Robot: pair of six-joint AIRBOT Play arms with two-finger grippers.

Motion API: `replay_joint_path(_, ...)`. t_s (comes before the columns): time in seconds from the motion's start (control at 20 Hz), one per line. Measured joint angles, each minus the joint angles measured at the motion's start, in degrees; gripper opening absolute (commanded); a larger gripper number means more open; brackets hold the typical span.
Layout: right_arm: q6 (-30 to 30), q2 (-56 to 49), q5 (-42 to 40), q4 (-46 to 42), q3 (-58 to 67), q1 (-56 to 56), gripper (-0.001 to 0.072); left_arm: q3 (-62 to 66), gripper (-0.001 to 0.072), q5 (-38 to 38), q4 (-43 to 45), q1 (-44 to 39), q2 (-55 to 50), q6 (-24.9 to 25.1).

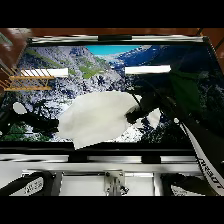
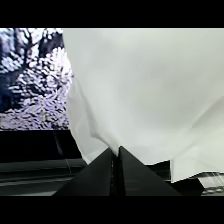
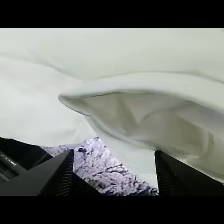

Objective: Fold the shirts.

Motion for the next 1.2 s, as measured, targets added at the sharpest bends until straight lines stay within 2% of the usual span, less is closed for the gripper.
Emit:
replay_joint_path(0.25, -0.04, -0.15, 5.14, -4.59, 0.00, 1.62, 0.0625, 0.55, 0.0027, -0.42, -0.13, 0.00, 2.73, 0.20)
replay_joint_path(0.55, -0.83, 3.21, 3.93, -8.07, 1.66, 1.97, 0.0625, 5.46, 0.0027, -1.62, -0.17, 0.00, 3.61, 0.70)
replay_joint_path(0.95, -3.13, -3.26, 3.93, 0.35, 2.23, 2.01, 0.0624, 9.33, 0.0027, -2.34, -0.17, 0.00, 3.69, 0.92)
replay_joint_path(1.0, -3.45, -4.37, 3.98, 1.40, 2.25, 2.01, 0.0542, 9.42, 0.0027, -2.34, -0.22, 0.00, 3.72, 0.90)
replay_joint_path(1.05, -3.56, -5.22, 4.11, 2.08, 2.25, 2.01, 0.0214, 9.49, 0.0027, -2.43, -0.28, 0.00, 3.69, 0.90)
replay_joint_path(1.1, -3.61, -5.79, 4.92, 2.75, 2.25, 2.01, 0.0059, 9.62, 0.0027, -2.45, -0.44, 0.00, 3.69, 0.90)
replay_joint_path(1.2, -3.30, -6.05, 6.84, 3.56, 2.34, 2.01, 0.0047, 10.54, 0.0027, -2.97, -0.57, 0.00, 3.69, 0.90)
